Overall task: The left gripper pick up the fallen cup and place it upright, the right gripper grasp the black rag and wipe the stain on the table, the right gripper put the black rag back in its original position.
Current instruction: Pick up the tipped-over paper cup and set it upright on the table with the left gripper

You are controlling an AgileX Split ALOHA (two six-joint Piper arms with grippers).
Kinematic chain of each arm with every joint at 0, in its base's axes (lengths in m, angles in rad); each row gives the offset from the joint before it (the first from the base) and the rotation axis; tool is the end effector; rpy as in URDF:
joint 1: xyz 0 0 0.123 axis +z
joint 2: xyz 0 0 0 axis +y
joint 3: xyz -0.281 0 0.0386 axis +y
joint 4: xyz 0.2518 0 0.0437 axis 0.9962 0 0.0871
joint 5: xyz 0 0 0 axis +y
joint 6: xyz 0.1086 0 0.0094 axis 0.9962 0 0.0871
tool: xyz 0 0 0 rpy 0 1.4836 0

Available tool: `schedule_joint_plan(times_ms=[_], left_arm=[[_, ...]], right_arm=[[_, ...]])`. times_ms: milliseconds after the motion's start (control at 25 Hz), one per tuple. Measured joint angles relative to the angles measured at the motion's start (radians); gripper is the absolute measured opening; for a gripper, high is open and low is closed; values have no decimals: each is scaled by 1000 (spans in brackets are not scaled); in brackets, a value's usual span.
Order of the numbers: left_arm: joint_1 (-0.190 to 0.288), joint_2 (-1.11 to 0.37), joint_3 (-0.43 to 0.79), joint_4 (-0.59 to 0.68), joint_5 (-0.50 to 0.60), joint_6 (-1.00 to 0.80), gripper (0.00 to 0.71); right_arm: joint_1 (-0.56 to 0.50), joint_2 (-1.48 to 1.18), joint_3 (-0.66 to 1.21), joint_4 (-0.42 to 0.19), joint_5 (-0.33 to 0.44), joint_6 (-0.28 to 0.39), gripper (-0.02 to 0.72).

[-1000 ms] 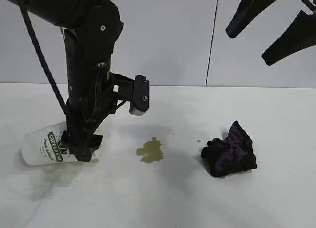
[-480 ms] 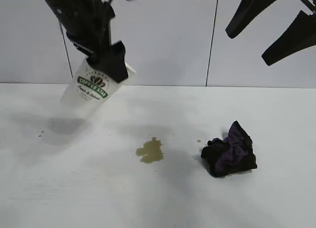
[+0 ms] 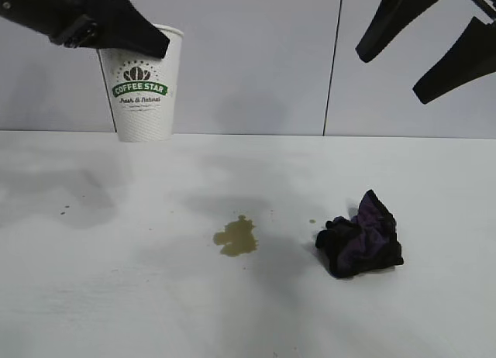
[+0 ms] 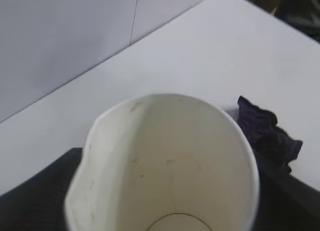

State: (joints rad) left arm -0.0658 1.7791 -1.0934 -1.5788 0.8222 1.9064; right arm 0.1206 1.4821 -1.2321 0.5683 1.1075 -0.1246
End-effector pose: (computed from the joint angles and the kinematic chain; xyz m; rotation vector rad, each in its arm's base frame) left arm 0.3740 -0.1047 0.2231 0.8348 1.8519 -0.7193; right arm 0.2945 0.0886 0.2973 -0.0876 2.7454 0.7679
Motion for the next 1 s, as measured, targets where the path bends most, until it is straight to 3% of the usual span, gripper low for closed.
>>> schedule_joint_plan(times_ms=[120, 320, 680, 1000], left_arm=[[53, -1, 139, -86, 33, 263, 563], [101, -1, 265, -97, -14, 479, 563], [113, 124, 245, -122, -12, 533, 562], [113, 133, 241, -128, 0, 533, 559]], right_arm=[[0, 0, 0, -1, 0, 0, 462], [0, 0, 0, -1, -7, 0, 462], [0, 0, 0, -1, -30, 0, 462], [0, 0, 0, -1, -45, 0, 462]])
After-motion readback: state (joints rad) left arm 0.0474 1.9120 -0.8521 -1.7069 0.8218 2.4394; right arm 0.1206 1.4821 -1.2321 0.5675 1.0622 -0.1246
